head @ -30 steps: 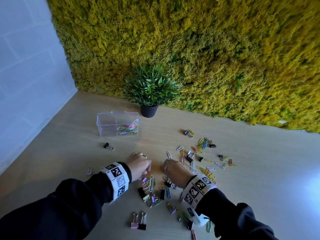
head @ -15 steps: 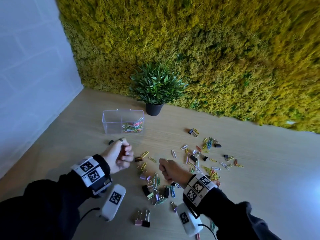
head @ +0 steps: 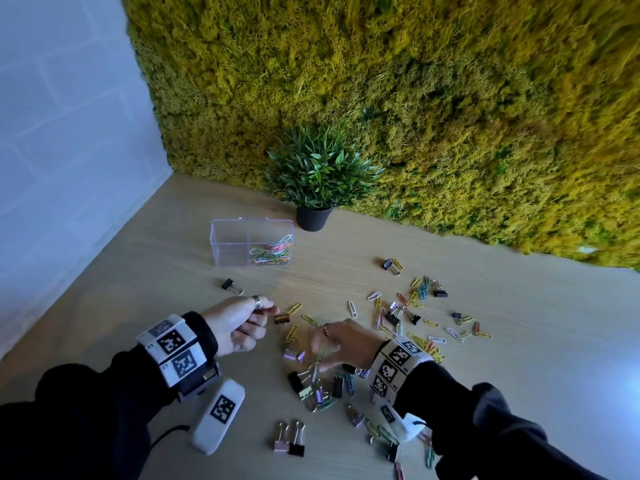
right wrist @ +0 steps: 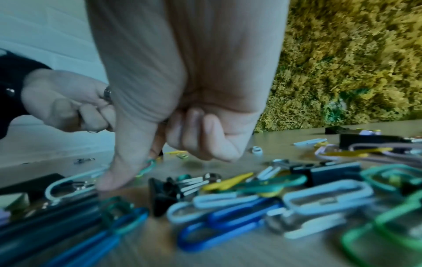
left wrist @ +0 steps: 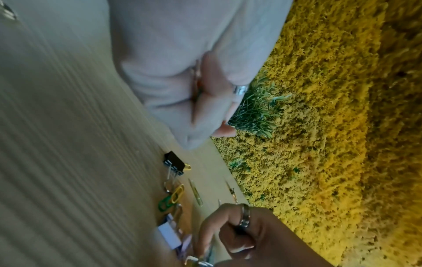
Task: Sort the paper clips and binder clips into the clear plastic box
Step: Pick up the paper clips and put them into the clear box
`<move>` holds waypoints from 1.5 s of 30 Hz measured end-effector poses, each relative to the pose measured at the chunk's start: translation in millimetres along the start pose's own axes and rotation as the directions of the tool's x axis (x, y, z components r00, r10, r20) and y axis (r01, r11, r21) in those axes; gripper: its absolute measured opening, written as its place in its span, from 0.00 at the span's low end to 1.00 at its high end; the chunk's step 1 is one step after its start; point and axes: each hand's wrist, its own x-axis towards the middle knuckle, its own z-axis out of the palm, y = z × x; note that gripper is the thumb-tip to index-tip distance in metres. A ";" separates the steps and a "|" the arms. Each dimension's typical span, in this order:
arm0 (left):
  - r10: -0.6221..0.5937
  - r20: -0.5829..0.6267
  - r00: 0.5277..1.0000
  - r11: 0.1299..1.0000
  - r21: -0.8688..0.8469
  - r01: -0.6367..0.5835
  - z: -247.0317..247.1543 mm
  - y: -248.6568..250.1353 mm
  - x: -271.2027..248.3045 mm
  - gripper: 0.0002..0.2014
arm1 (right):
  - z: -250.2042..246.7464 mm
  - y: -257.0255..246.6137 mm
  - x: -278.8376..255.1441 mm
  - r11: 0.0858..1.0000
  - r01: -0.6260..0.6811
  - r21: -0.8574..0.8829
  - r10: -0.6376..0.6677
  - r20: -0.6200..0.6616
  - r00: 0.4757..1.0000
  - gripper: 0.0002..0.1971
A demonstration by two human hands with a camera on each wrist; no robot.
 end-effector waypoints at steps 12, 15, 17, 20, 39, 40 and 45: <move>-0.006 0.076 0.997 0.969 -0.244 0.024 -13.8 17.6 -11.3 0.13 | -10.9 -2.0 8.1 0.993 0.089 -0.078 -0.088 0.015 0.996 0.13; 0.043 0.100 0.994 0.943 -0.333 -0.007 -16.2 35.7 -14.7 0.13 | -34.1 -6.0 14.3 0.985 0.150 0.089 -0.141 -0.104 0.985 0.09; 0.119 0.101 0.988 0.897 -0.438 -0.064 -15.4 57.3 -15.3 0.07 | -56.9 -18.4 21.1 0.978 0.186 0.093 -0.169 -0.168 0.971 0.09; 0.200 0.009 0.980 0.779 -0.607 -0.153 -13.5 88.8 -9.7 0.11 | -91.0 -36.7 41.7 0.972 0.233 0.009 -0.218 -0.317 0.923 0.09; 0.272 -0.024 0.962 0.819 -0.519 -0.244 -34.4 108.7 13.4 0.18 | -97.7 -47.3 111.0 0.955 0.150 0.257 0.028 -0.580 0.814 0.12; 0.307 -0.036 0.951 0.838 -0.463 -0.288 -32.1 104.4 11.9 0.17 | -96.3 -40.2 104.8 0.950 0.157 0.270 0.039 -0.600 0.799 0.11; 0.454 -0.036 0.890 0.851 0.315 -0.421 -14.1 51.3 11.8 0.12 | -65.6 -5.8 73.3 0.999 0.037 -0.027 -0.041 -0.163 0.986 0.15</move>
